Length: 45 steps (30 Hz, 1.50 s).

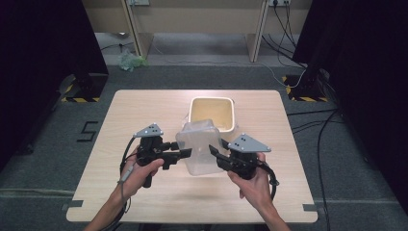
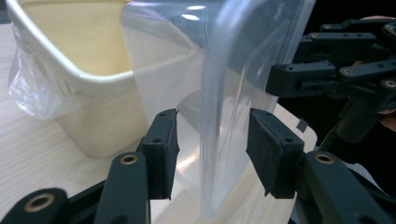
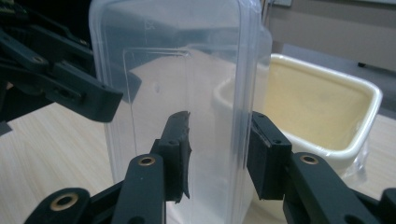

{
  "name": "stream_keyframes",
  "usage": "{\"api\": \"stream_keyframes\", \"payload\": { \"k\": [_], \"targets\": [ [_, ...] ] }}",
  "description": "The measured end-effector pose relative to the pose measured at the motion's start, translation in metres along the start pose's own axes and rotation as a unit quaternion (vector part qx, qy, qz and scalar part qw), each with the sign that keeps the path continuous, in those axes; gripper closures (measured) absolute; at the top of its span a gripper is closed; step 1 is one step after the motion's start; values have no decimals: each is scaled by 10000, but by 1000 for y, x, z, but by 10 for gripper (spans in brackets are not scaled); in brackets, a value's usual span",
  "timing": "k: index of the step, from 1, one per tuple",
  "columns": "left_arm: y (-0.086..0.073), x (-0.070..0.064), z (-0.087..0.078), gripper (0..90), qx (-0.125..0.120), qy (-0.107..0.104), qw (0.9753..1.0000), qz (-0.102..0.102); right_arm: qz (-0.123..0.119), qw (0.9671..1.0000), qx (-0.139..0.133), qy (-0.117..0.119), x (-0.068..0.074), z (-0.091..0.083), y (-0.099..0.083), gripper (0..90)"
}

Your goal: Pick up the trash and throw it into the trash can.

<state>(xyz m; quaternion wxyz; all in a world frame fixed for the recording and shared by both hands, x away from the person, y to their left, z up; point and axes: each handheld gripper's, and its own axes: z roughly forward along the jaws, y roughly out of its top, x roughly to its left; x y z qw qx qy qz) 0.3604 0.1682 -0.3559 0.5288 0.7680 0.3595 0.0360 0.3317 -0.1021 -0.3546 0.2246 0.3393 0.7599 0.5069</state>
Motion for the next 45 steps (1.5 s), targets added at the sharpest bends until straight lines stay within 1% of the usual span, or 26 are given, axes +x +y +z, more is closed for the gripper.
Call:
{"api": "stream_keyframes", "payload": {
  "k": [2,4,5,6,7,10,17,21,23,25,30,32,33,34,35,38,40,42,45],
  "targets": [
    [6,0,-1,530,-46,2,10000,11,-53,10000,-43,-37,-1,-1,5,626],
    [11,0,-2,530,-79,-7,10000,18,-51,10000,-63,-34,-3,-2,9,627],
    [15,0,-4,530,-100,-18,9999,36,3,10000,-94,-12,-5,-2,13,628],
    [15,0,-4,530,-100,-18,9999,36,3,10000,-94,-12,-5,-2,13,628],
    [19,1,-4,530,-115,-14,9999,47,-14,9999,-139,-6,-7,-2,16,628],
    [23,4,-4,530,-150,-33,9999,-3,-6,9998,-176,-14,-8,-2,20,632],
    [30,8,-1,527,-124,29,9999,-19,-60,9998,-174,-64,-9,1,29,634],
    [36,10,0,527,-112,27,9999,-23,-53,9998,-165,-59,-13,1,38,641],
    [41,10,1,527,-85,58,9999,0,-49,9998,-154,-76,-14,1,41,641],
    [43,10,2,527,-83,65,9999,3,-86,9998,-150,-92,-16,2,44,641],
    [49,12,2,528,-92,63,9999,-5,-67,9999,-127,-93,-18,2,49,641],
    [52,12,2,528,-89,66,9999,6,-55,9998,-144,-96,-20,2,54,642],
    [56,12,1,528,-95,57,9999,35,-42,9998,-156,-97,-20,1,56,642],
    [56,12,1,528,-95,57,9999,35,-69,9998,-166,-111,-20,0,57,642],
    [60,12,-1,528,-108,39,9999,50,-86,9997,-183,-121,-19,0,59,644],
    [64,12,-1,528,-92,65,9999,68,-118,9996,-197,-161,-21,0,65,643],
    [70,13,0,527,-81,115,9999,98,-144,9995,-205,-192,-22,1,69,643],
    [72,14,1,527,-91,127,9998,89,-155,9994,-209,-205,-23,2,71,643],
    [79,18,4,527,-108,155,9998,56,-100,9995,-207,-196,-30,7,75,643]
  ]
}}
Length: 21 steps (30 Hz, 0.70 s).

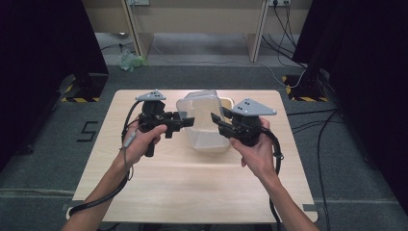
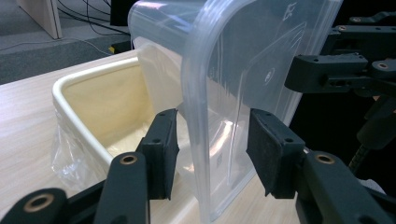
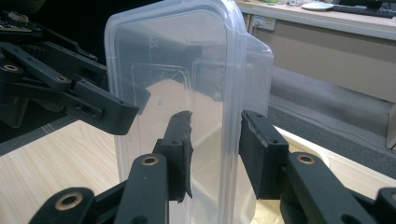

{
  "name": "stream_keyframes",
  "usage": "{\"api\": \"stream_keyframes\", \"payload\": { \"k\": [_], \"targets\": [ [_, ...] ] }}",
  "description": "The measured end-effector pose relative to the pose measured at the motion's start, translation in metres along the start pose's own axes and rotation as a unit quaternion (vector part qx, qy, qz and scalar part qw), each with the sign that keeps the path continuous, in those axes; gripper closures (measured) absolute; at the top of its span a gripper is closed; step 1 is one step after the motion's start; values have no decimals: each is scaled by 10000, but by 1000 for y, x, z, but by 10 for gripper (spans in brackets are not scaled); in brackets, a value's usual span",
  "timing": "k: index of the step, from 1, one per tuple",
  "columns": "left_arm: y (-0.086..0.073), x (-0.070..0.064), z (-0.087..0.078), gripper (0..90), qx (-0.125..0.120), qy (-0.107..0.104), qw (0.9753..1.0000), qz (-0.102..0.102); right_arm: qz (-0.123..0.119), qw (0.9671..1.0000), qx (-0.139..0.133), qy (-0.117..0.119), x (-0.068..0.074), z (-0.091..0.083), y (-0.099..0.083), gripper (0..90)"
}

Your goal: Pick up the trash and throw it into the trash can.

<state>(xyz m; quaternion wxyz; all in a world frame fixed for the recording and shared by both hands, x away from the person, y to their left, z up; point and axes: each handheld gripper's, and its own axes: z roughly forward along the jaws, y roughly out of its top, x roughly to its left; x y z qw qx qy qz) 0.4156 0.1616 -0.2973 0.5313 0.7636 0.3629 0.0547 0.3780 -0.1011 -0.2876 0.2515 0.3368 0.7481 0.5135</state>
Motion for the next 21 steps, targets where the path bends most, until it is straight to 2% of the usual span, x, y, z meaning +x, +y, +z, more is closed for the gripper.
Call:
{"api": "stream_keyframes", "payload": {
  "k": [4,5,10,16,21],
  "targets": [
    [4,3,4,527,-1,78,10000,19,30,10000,-1,8,-6,5,3,643],
    [8,5,9,527,5,145,9999,16,7,10000,1,-33,-9,8,4,643],
    [15,10,17,527,40,217,9998,10,-64,9999,22,-147,-15,16,8,642],
    [23,21,27,527,8,287,9995,-90,27,9999,3,-141,-28,28,11,641],
    [30,25,35,527,81,414,9991,-65,27,9998,-27,-177,-35,35,11,641]
  ]
}}
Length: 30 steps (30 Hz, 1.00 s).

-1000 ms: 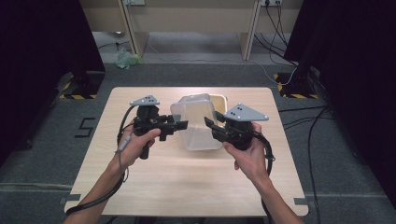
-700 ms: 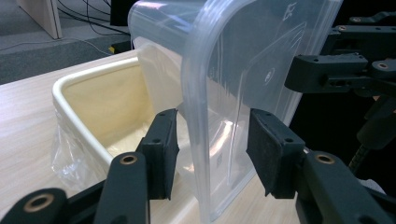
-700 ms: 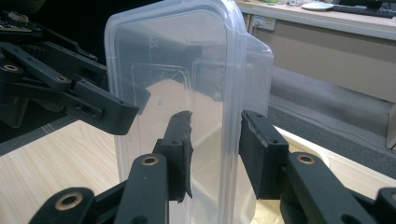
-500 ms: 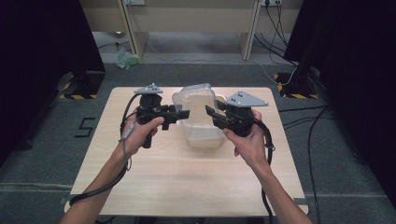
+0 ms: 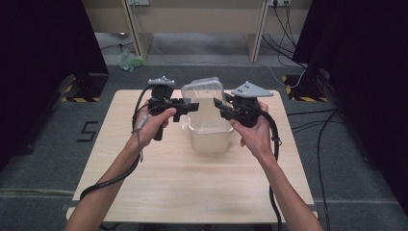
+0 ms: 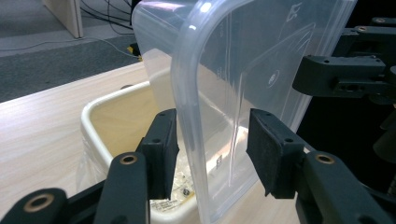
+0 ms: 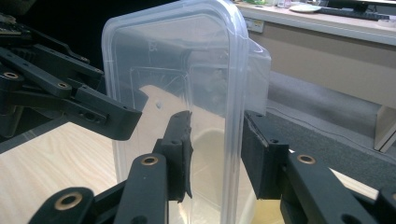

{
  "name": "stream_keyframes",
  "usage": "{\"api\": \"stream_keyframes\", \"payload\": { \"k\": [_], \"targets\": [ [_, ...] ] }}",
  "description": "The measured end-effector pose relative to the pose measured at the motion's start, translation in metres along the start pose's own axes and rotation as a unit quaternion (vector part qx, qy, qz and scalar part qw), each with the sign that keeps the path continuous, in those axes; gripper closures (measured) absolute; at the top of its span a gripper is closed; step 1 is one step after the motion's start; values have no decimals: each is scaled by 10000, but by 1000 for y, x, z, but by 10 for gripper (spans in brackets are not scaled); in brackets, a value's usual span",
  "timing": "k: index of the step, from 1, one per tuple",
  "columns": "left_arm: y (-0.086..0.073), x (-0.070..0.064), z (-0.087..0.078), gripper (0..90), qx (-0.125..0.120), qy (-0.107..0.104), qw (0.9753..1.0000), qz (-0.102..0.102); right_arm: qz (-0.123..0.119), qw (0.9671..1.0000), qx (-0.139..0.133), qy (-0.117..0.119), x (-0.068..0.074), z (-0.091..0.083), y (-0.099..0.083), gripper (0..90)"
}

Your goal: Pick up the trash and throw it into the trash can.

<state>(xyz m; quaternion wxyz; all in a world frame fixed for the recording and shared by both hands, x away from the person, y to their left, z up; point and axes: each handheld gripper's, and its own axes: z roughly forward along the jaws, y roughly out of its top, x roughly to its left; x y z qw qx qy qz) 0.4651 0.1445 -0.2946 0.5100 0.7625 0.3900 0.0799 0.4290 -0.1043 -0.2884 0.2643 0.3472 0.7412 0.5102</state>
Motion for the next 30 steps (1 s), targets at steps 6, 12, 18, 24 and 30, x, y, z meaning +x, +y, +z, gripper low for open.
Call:
{"api": "stream_keyframes", "payload": {
  "k": [6,12,18,24,30],
  "targets": [
    [5,7,10,527,20,-32,9999,-94,118,9999,1,-9,-10,9,0,636],
    [10,14,25,527,60,30,9998,-173,139,9998,69,-147,-20,21,-2,626],
    [7,23,38,527,175,88,9995,-254,226,9995,139,-154,-28,32,-8,625],
    [0,29,47,507,259,15,9990,-359,476,9981,395,-33,-36,46,-24,522],
    [-5,33,46,356,317,136,9982,-485,740,9961,467,103,-38,45,-34,326]
  ]
}}
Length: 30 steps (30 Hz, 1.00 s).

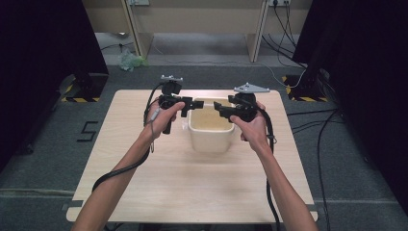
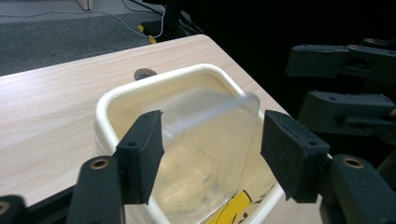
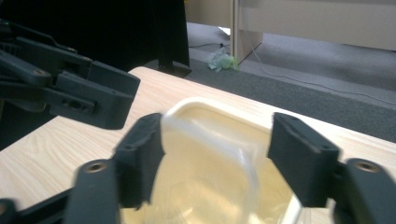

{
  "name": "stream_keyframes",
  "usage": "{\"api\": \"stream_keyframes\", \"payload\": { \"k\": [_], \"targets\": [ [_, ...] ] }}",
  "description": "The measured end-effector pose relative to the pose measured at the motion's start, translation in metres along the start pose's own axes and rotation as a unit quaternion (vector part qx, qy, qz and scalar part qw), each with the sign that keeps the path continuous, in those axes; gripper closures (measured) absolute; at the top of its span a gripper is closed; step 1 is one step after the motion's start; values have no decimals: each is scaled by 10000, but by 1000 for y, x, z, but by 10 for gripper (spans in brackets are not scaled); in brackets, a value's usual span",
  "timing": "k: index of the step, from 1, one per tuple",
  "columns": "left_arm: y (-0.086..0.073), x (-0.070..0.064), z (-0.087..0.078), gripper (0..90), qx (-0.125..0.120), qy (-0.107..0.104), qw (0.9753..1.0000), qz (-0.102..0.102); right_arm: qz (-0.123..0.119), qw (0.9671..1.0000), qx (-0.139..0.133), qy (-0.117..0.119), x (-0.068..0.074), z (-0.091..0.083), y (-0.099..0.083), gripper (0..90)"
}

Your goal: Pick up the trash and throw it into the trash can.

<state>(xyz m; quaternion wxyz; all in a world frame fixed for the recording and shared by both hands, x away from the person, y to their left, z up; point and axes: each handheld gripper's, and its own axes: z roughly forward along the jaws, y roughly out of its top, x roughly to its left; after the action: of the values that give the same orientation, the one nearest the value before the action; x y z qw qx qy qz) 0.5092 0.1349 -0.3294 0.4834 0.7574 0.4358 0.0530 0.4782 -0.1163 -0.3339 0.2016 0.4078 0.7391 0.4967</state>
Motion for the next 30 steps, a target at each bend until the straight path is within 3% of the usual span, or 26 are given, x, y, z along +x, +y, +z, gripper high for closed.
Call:
{"api": "stream_keyframes", "payload": {
  "k": [4,8,21,30],
  "targets": [
    [-5,-2,-4,300,-11,43,10000,52,79,9999,-74,74,-1,-10,-3,303],
    [-13,-4,-13,267,-53,11,9999,84,95,10000,18,22,-2,-16,-11,290],
    [-31,-5,-24,254,-20,-127,9998,117,125,9998,117,80,-5,-30,-33,272],
    [-53,-10,-34,233,-46,-271,9994,190,185,9995,191,146,-4,-46,-62,244]
  ]
}}
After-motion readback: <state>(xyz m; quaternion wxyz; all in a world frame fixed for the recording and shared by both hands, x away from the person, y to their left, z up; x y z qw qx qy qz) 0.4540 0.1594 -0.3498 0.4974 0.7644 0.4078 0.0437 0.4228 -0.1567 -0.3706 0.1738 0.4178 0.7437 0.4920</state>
